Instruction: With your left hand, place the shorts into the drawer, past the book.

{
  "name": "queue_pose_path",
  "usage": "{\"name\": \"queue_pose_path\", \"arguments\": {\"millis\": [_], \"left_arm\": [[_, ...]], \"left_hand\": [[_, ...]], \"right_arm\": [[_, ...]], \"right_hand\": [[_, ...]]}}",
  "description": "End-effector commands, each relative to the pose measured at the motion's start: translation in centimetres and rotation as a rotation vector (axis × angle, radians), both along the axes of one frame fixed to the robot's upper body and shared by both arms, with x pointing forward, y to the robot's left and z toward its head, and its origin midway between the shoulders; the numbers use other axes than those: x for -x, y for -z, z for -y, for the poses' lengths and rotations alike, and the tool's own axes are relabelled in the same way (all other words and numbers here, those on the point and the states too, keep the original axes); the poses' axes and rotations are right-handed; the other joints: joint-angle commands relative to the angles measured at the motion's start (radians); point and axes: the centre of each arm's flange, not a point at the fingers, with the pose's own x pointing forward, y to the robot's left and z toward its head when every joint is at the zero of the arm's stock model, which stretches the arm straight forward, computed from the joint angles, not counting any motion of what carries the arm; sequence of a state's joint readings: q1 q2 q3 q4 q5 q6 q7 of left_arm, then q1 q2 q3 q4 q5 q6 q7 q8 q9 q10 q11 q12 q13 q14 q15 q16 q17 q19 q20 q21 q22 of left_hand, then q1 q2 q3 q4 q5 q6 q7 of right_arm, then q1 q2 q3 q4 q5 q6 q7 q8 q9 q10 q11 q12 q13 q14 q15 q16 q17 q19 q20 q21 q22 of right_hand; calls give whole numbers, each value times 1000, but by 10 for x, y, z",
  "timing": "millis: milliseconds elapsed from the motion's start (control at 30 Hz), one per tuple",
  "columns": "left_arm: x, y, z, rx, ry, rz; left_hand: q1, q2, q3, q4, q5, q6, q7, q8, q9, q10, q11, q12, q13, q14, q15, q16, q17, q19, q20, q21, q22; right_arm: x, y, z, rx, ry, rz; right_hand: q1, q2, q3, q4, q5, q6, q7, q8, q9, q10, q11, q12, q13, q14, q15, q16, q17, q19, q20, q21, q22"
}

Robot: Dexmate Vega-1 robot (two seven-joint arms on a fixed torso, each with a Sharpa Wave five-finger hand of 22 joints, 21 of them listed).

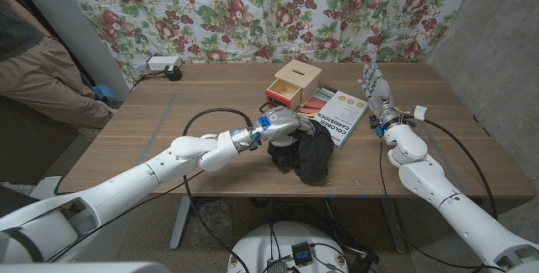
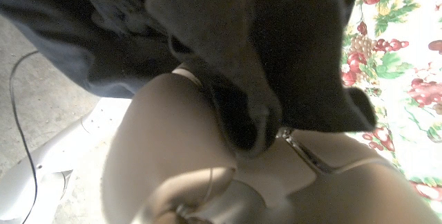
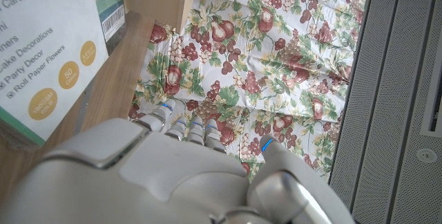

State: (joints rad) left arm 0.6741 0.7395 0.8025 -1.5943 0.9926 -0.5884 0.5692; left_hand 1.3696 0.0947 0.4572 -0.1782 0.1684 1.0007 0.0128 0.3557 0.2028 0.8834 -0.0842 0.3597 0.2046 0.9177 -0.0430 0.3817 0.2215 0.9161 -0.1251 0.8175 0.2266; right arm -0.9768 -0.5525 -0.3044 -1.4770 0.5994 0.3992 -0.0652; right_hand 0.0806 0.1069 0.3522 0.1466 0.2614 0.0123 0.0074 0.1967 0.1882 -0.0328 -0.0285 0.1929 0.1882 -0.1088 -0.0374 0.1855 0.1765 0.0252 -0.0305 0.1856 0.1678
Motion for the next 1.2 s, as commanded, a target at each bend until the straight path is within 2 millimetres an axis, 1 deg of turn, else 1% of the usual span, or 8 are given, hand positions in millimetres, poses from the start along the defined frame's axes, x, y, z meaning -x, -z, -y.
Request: {"name": "queue_pose_path", "arguments": {"millis": [33, 233, 367, 400, 767, 833, 867, 1200], "left_arm": [[8, -13, -5, 87, 48, 17], [11, -19, -8, 119, 56, 35], [14, -25, -10, 161, 71, 56], [14, -25, -10, 161, 72, 57], [19, -36, -16, 256, 87, 74], [20, -39, -16, 249, 90, 78], [21, -39, -16, 250, 90, 87], [23, -41, -19, 287, 98, 112]], "left_hand": [[15, 3, -7, 4, 1, 17, 4, 0, 5, 9, -1, -5, 0, 90, -196, 9, 2, 9, -53, 12, 1], [26, 1, -19, 5, 0, 8, 2, -14, 6, -11, 7, -25, 0, 81, -196, 3, 3, 6, -67, 39, 7], [32, 0, -26, 7, 0, 6, -3, -22, 6, -23, 2, -36, 0, 79, -197, 0, 4, 3, -71, 54, 10], [35, 0, -29, 6, 1, 3, -6, -26, 6, -26, -12, -41, 0, 75, -197, -3, 4, 1, -71, 61, 11], [42, 0, -42, 11, 1, -5, -15, -45, 7, -58, -16, -67, -1, 59, -197, -14, 3, -11, -72, 91, 14], [43, -1, -45, 10, 1, -7, -17, -48, 7, -60, -23, -70, 0, 58, -198, -15, 3, -12, -73, 95, 14], [45, -1, -48, 11, 1, -10, -22, -54, 7, -61, -45, -74, 0, 56, -197, -18, 3, -14, -73, 104, 14], [49, -3, -63, 13, 2, -9, -41, -70, 8, -69, -74, -90, 1, 62, -199, -19, 5, -22, -73, 135, 13]], "right_arm": [[2, -1, -2, 3, -6, 4], [4, -2, -2, 4, -5, 8], [5, -2, -2, 8, -5, 12], [5, -2, -2, 8, -5, 11], [6, -2, -2, 6, -7, 13], [6, -3, -1, 8, -6, 14], [6, -3, -1, 9, -5, 15], [9, -2, 0, 7, 0, 16]], "right_hand": [[3, 27, 5, -6, -3, 3, -6, 1, 5, 0, -1, 0, 2, 1, -29, 2, 3, -9, -66, 5, 2], [4, 26, 5, -7, -3, 2, -5, 0, 5, 0, 1, 0, 2, 0, -28, 1, 3, -9, -64, 5, 2], [4, 25, 6, -8, -3, 3, -6, 1, 5, 0, 0, 0, 2, 1, -28, 1, 3, -9, -63, 5, 2], [4, 25, 5, -8, -3, 3, -8, 1, 5, 0, 0, 0, 2, 1, -27, 1, 3, -9, -62, 5, 2], [5, 20, 5, -11, -3, 2, -12, 0, 5, -3, 1, -1, 2, -2, -26, 0, 2, -10, -61, 5, 2], [5, 20, 5, -11, -2, 2, -13, 0, 5, -4, 0, -1, 2, -2, -26, 0, 2, -10, -61, 5, 2], [5, 20, 5, -11, -2, 1, -13, 0, 5, -3, -1, -1, 2, -2, -26, 0, 2, -10, -61, 5, 2], [5, 21, 6, -12, -1, 1, -14, 0, 5, -5, -2, -2, 1, -3, -26, 0, 2, -10, -61, 5, 2]]}}
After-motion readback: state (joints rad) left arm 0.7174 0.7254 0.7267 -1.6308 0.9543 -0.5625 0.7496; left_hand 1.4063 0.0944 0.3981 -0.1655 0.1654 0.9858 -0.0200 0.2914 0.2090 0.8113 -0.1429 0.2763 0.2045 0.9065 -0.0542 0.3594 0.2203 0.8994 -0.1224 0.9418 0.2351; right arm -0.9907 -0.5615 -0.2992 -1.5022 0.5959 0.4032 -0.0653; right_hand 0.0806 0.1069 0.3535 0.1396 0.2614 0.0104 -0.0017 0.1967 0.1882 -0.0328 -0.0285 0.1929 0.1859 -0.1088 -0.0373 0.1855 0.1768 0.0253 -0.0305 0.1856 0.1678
